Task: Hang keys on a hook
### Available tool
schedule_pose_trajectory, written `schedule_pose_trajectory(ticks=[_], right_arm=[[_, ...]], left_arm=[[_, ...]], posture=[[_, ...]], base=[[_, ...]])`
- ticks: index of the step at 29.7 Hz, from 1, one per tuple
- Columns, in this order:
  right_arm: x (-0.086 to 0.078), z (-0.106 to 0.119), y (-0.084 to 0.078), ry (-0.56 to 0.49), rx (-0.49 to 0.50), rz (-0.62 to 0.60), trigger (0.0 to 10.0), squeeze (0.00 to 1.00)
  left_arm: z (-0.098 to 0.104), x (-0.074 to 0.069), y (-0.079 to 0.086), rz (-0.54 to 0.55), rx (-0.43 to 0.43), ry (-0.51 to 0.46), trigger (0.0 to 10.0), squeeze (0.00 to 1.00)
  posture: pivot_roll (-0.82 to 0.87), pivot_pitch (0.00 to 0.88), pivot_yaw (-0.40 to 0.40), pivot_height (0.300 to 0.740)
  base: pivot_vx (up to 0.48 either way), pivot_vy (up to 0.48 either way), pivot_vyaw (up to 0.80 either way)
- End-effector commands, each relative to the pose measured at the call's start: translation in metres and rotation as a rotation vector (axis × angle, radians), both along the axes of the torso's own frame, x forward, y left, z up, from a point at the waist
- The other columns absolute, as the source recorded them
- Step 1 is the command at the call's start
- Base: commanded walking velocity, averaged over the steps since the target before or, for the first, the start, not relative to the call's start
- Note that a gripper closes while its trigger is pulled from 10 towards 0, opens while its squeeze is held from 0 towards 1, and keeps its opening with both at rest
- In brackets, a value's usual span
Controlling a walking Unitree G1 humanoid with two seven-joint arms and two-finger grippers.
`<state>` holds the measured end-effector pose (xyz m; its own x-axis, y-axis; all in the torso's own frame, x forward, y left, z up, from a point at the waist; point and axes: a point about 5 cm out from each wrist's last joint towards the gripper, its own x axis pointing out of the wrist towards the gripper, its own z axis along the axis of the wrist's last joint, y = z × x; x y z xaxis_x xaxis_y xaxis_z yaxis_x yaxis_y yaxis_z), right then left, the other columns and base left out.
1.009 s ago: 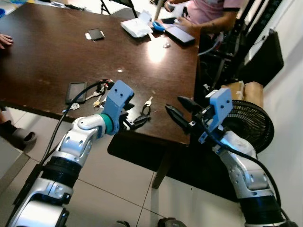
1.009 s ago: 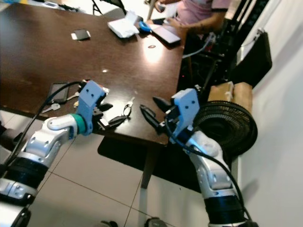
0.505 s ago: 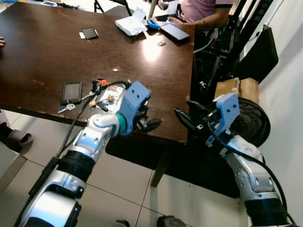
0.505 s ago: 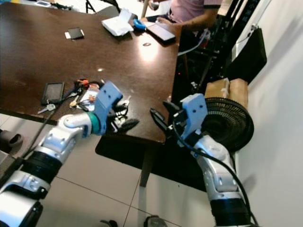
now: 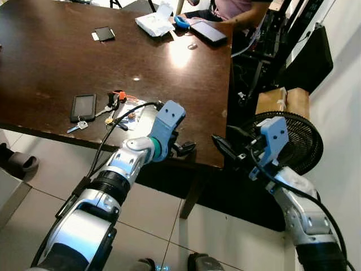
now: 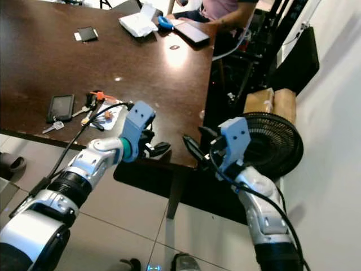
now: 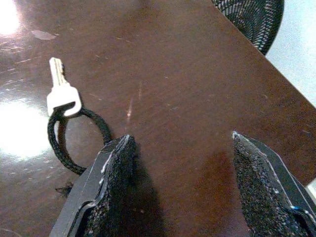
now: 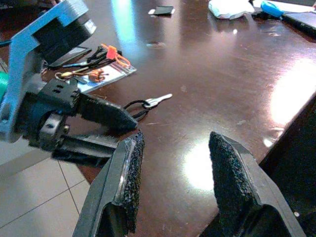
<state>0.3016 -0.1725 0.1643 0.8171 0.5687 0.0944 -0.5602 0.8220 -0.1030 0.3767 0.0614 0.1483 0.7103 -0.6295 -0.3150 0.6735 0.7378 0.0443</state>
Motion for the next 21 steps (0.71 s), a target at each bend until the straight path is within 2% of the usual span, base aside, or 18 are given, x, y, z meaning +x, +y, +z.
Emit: schedule_pose_trajectory(ticks=[1,6,9,12,14,19,21], right_arm=[[-0.003,-0.003,-0.001,0.009,-0.004,-0.003,10.0,0.0],[-0.004,-0.004,0.0,0.013,-0.004,0.0,10.0,0.0],[-0.005,-0.005,0.001,0.019,-0.002,0.004,10.0,0.0],[-0.005,-0.005,0.0,0.022,-0.001,0.004,10.0,0.0],[-0.005,-0.007,0.001,0.028,-0.001,0.006,10.0,0.0],[-0.005,-0.008,0.003,0.03,0.0,0.011,10.0,0.0],[-0.005,-0.006,0.004,0.027,0.001,0.016,10.0,0.0]], left_arm=[[-0.011,-0.001,0.005,0.026,0.012,0.051,10.0,0.0],[-0.01,0.003,0.008,0.057,0.003,0.055,10.0,0.0],[0.002,0.01,0.019,0.091,-0.046,0.043,10.0,0.0],[0.008,0.012,0.023,0.083,-0.076,0.034,10.0,0.0],[0.016,0.012,0.028,0.036,-0.115,0.013,10.0,0.0],[0.018,0.013,0.03,0.035,-0.116,0.004,10.0,0.0],[0.018,0.016,0.035,0.074,-0.11,-0.002,10.0,0.0]], posture=[[-0.03,0.168,0.053,0.74],[-0.03,0.178,0.052,0.74],[-0.03,0.182,0.051,0.74],[-0.02,0.185,0.05,0.74],[-0.02,0.186,0.048,0.74],[-0.02,0.183,0.044,0.74],[-0.02,0.182,0.042,0.74]], base=[[0.0,0.0,0.0],[0.0,0.0,0.0],[0.0,0.0,0.0],[0.0,0.0,0.0],[0.0,0.0,0.0],[0.0,0.0,0.0],[0.0,0.0,0.0]])
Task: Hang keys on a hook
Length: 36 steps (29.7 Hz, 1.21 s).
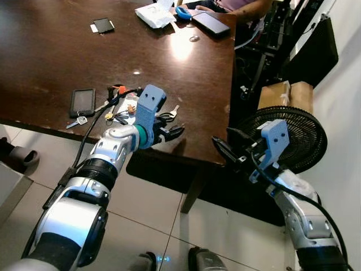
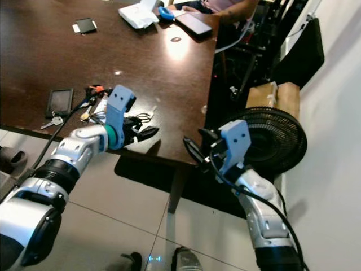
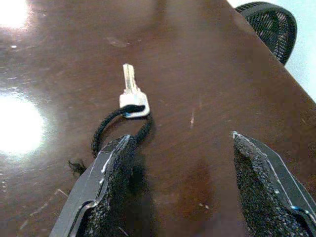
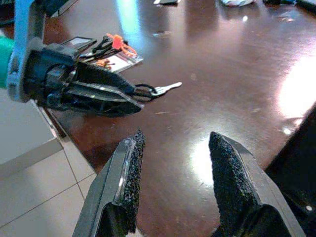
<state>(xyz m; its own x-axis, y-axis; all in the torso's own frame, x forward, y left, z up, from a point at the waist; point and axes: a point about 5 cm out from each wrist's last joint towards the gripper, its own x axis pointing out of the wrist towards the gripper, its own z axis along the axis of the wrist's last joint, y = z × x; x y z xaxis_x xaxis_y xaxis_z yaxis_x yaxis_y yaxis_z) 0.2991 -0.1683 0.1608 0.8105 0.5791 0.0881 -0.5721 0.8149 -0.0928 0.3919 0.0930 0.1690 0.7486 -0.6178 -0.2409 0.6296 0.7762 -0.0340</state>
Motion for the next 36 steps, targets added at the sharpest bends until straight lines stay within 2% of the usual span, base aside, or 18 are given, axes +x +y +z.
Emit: schedule_pose_trajectory(ticks=[1,6,13,16,22,23,24,25,36], right_arm=[[-0.002,-0.003,0.0,0.016,-0.004,0.003,10.0,0.0],[-0.002,-0.002,-0.003,0.017,-0.01,0.001,10.0,0.0],[-0.002,-0.003,-0.002,0.019,-0.011,0.004,10.0,0.0],[-0.002,-0.003,0.0,0.02,-0.012,0.01,10.0,0.0],[-0.002,-0.003,-0.001,0.021,-0.014,0.009,10.0,0.0],[-0.002,-0.003,-0.001,0.021,-0.014,0.009,10.0,0.0],[-0.002,-0.003,-0.001,0.021,-0.014,0.009,10.0,0.0],[-0.002,-0.002,-0.002,0.021,-0.015,0.009,10.0,0.0],[-0.003,-0.002,-0.005,0.022,-0.023,0.005,10.0,0.0]], left_arm=[[-0.002,0.001,0.003,0.015,0.0,0.007,10.0,0.0],[-0.002,0.003,0.016,0.065,0.001,0.004,10.0,0.0],[0.0,0.004,0.017,0.078,-0.019,-0.001,10.0,0.0],[0.004,0.007,0.026,0.116,-0.037,-0.007,10.0,0.0],[-0.001,0.006,0.032,0.125,-0.033,0.003,9.7,0.0],[-0.003,0.005,0.032,0.122,-0.033,0.009,5.8,0.0],[-0.003,0.005,0.032,0.122,-0.033,0.009,5.8,0.0],[-0.006,0.004,0.031,0.121,-0.036,0.016,5.0,0.0],[-0.013,0.002,0.03,0.128,-0.043,0.036,4.2,0.0]], posture=[[-0.02,0.182,0.042,0.74],[-0.02,0.185,0.035,0.74],[-0.02,0.186,0.032,0.74],[-0.02,0.187,0.028,0.74],[-0.02,0.19,0.027,0.74],[-0.02,0.19,0.027,0.74],[-0.02,0.19,0.027,0.74],[-0.03,0.191,0.024,0.74],[-0.04,0.192,0.02,0.74]], base=[[0.0,0.0,0.0],[0.0,0.0,0.0],[0.0,0.0,0.0],[0.0,0.0,0.0],[0.0,0.0,0.0],[0.0,0.0,0.0],[0.0,0.0,0.0],[0.0,0.0,0.0],[0.0,0.0,0.0]])
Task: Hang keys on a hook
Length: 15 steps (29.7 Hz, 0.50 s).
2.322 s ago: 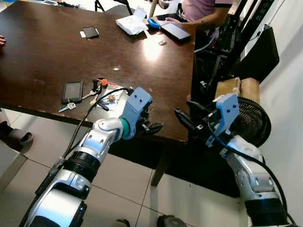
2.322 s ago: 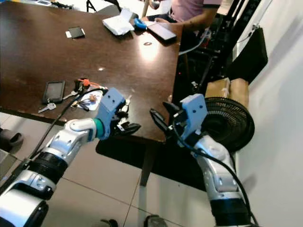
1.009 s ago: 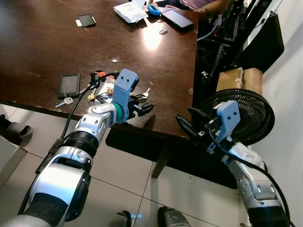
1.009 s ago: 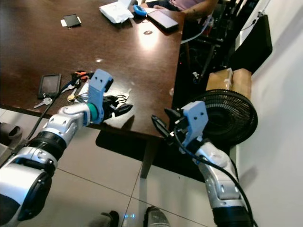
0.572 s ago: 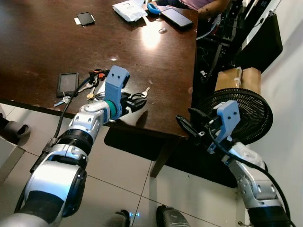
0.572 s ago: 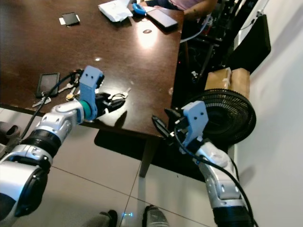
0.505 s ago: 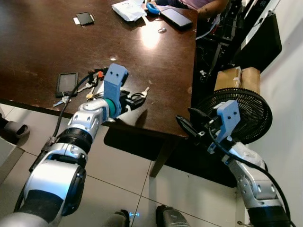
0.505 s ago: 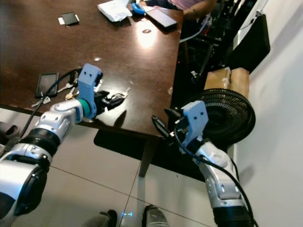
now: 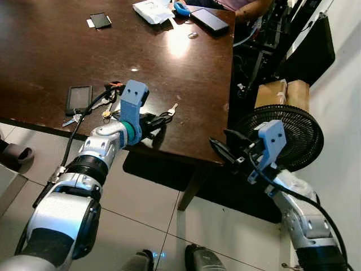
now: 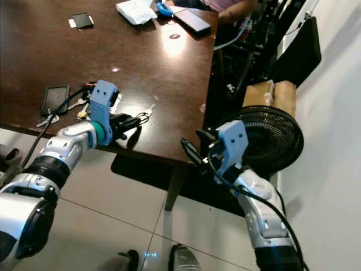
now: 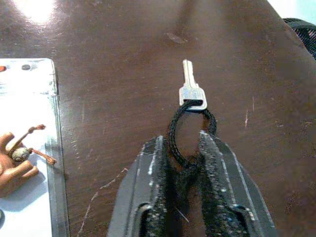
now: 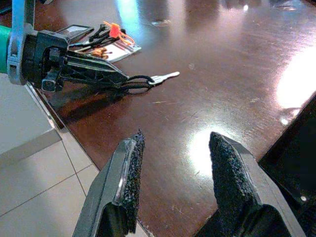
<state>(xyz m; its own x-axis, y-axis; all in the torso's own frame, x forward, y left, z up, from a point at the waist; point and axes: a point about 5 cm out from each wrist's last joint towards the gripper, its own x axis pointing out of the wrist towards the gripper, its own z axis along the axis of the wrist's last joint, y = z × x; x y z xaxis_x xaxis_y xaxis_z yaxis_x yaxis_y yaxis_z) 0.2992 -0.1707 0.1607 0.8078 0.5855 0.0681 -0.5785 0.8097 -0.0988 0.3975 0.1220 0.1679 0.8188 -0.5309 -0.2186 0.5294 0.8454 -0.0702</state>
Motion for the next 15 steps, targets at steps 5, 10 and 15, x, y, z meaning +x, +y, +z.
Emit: schedule_pose_trajectory(ticks=[5,10,15], right_arm=[[-0.004,-0.001,-0.005,0.008,-0.012,-0.004,10.0,0.0],[-0.008,0.001,-0.012,0.01,-0.03,-0.014,10.0,0.0],[-0.007,0.001,-0.013,0.012,-0.036,-0.014,10.0,0.0]], left_arm=[[-0.013,-0.003,-0.001,0.005,-0.008,0.038,4.2,0.0],[-0.013,-0.003,-0.008,-0.001,-0.038,0.044,0.9,0.0],[-0.013,-0.003,-0.008,0.006,-0.046,0.041,0.0,0.0]], posture=[[-0.06,0.193,0.016,0.74],[-0.08,0.194,0.004,0.74],[-0.08,0.191,-0.002,0.74]], base=[[0.0,0.0,0.0],[0.0,0.0,0.0],[0.0,0.0,0.0]])
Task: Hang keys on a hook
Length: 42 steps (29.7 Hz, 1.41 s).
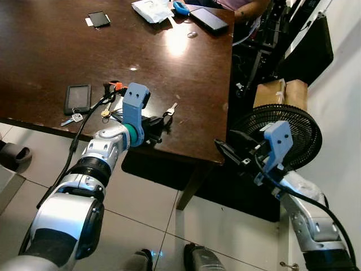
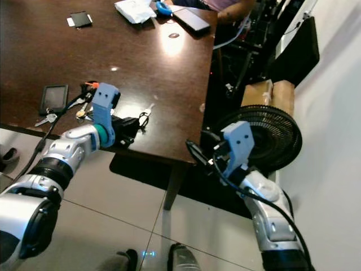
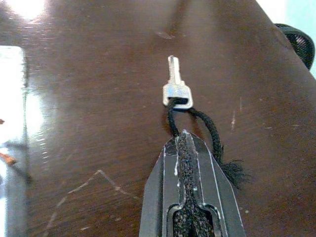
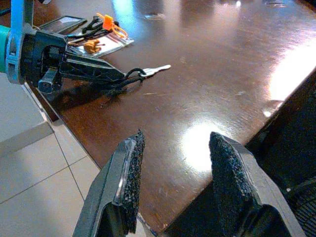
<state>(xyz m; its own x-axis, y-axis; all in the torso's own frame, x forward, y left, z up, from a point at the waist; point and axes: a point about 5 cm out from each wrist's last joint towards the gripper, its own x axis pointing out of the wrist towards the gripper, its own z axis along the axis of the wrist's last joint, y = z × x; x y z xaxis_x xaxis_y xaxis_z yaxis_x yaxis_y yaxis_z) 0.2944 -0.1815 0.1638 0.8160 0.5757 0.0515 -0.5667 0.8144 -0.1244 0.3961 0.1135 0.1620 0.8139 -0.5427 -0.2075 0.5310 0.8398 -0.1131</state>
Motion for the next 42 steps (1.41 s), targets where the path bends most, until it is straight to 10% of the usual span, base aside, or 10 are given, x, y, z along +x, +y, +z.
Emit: schedule_pose_trajectory(ticks=[1,15,39,40,42], right_arm=[[-0.003,-0.002,-0.002,0.013,-0.005,0.0,10.0,0.0],[0.001,-0.002,0.002,0.013,0.002,0.011,10.0,0.0],[0.006,0.002,0.012,-0.021,0.032,0.014,10.0,0.0],[0.006,0.004,0.014,-0.032,0.037,0.018,10.0,0.0],[0.006,0.004,0.014,-0.032,0.037,0.018,10.0,0.0]], left_arm=[[-0.007,-0.002,0.0,0.008,-0.004,0.027,0.0,0.0],[0.06,-0.016,-0.014,-0.111,-0.096,-0.321,0.0,0.0],[0.096,-0.055,-0.035,-0.167,-0.095,-0.48,0.0,0.0],[0.098,-0.058,-0.034,-0.161,-0.084,-0.498,10.0,0.0],[0.098,-0.058,-0.034,-0.161,-0.084,-0.498,10.0,0.0]], posture=[[-0.08,0.191,-0.002,0.74],[-0.05,0.175,0.0,0.74],[-0.02,0.153,0.019,0.74],[-0.02,0.15,0.021,0.74],[-0.02,0.15,0.021,0.74]], base=[[0.0,0.0,0.0],[0.0,0.0,0.0],[0.0,0.0,0.0],[0.0,0.0,0.0],[0.0,0.0,0.0]])
